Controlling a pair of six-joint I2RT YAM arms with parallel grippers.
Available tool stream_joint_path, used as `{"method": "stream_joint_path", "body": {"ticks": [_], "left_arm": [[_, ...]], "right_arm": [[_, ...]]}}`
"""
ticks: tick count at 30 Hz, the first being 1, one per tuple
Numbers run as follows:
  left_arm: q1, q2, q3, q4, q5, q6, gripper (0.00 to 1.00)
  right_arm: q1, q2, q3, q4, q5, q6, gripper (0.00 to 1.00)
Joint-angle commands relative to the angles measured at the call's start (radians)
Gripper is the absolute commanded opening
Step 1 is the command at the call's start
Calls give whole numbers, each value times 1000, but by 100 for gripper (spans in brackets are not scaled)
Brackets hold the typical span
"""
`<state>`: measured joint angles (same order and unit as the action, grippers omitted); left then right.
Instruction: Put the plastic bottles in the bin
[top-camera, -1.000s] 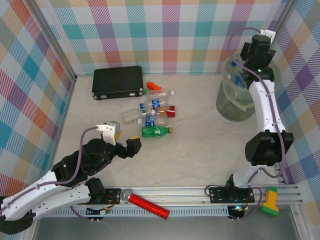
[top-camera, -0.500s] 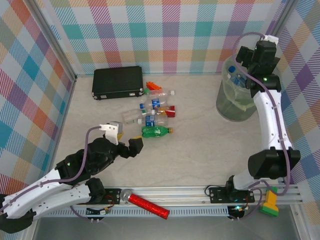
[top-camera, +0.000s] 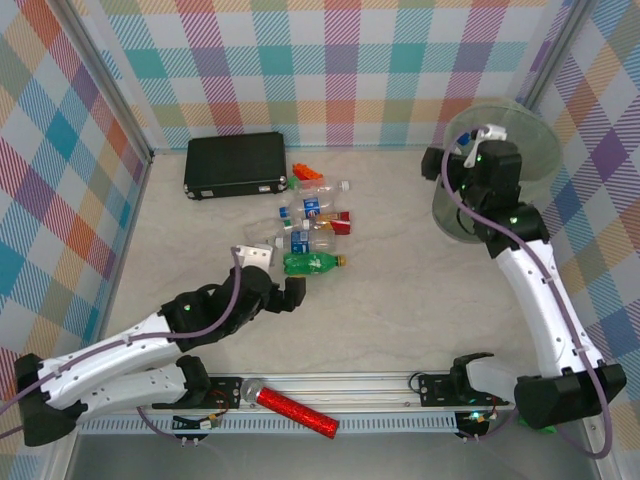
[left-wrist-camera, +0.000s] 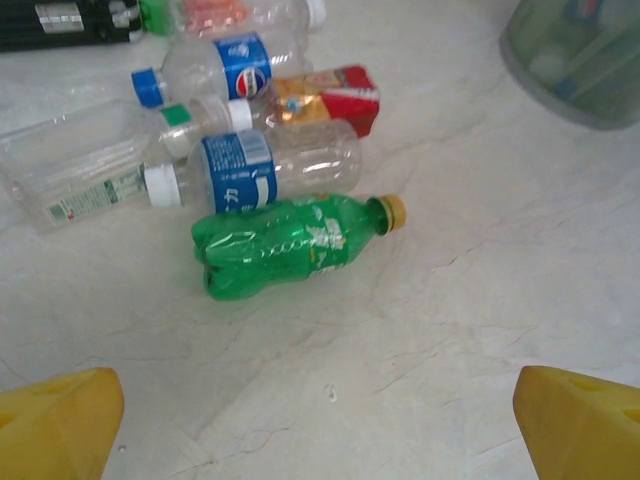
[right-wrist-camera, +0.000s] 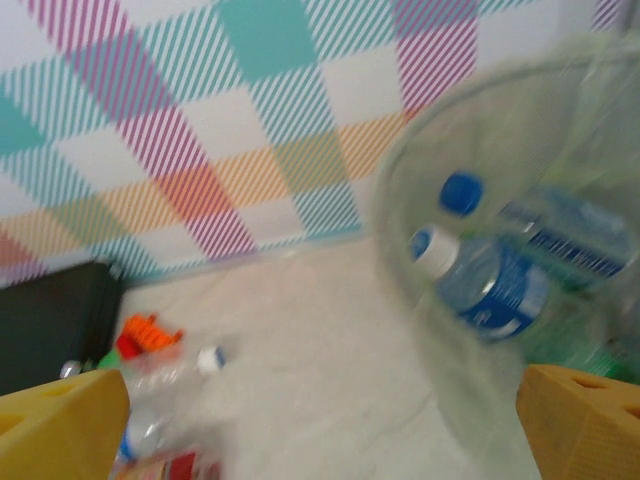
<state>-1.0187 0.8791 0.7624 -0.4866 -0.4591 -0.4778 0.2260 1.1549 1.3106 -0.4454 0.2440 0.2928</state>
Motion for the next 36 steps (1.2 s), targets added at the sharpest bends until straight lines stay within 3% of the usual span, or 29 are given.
{"method": "stream_joint_path", "body": {"ticks": [1, 11, 20, 28, 36], "left_arm": [[45, 73, 36, 13, 16, 19, 100], [240, 270, 53, 128, 206, 57, 100], [339, 471, 115, 195, 293, 113, 100], [374, 579, 147, 287, 370, 135, 100], [404, 676, 192, 322, 444, 140, 100]], "right_arm": [[36, -54, -63, -27, -75, 85, 99], [154, -195, -235, -79, -159, 185, 99], [225, -257, -318, -94, -203, 254, 99], [248, -277, -374, -72, -289, 313, 99], [262, -298, -410, -45, -281, 327, 99]]}}
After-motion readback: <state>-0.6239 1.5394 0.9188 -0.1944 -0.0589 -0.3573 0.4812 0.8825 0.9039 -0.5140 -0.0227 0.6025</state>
